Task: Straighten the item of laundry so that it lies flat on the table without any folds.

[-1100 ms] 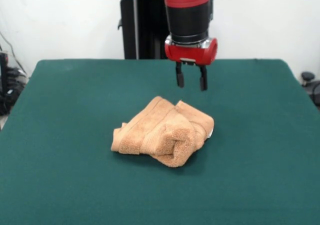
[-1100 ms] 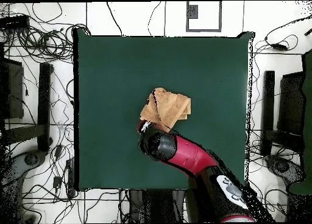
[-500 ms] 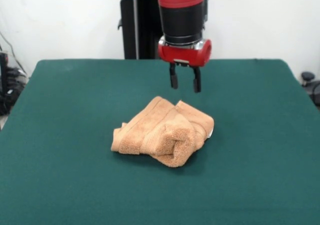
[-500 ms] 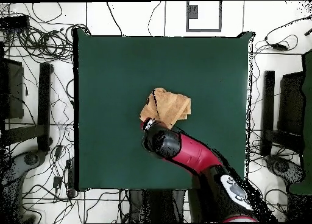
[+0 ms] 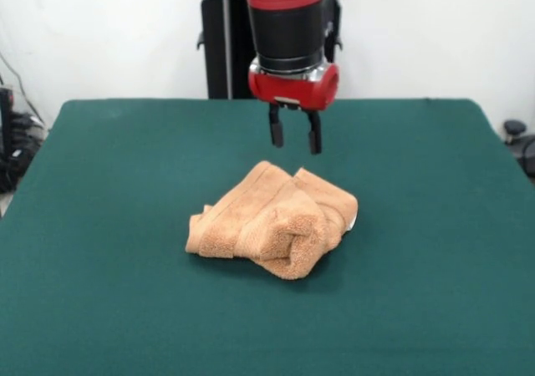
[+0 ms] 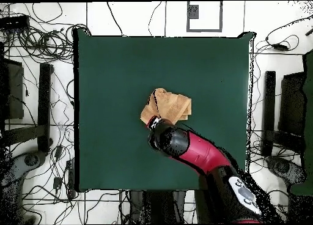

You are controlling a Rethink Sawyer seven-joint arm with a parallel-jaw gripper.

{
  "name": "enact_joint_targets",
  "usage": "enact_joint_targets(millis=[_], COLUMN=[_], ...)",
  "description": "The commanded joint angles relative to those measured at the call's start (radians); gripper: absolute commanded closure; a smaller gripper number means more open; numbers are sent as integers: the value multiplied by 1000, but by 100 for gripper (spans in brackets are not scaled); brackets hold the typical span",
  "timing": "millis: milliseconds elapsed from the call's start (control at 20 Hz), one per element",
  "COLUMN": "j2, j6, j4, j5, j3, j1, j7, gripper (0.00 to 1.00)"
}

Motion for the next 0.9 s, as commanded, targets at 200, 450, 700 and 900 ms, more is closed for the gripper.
enact_joint_targets(millis=[200,450,700,900], j2=[-23,-4,48,65], j6=[154,116,68,37], j4=[-61,-52,-74,-71], j5=[-31,-43,-60,-72], j3=[48,68,81,91], j1=[-49,-72,-84,-93], j7=[41,36,32,36], gripper=[0,0,0,0])
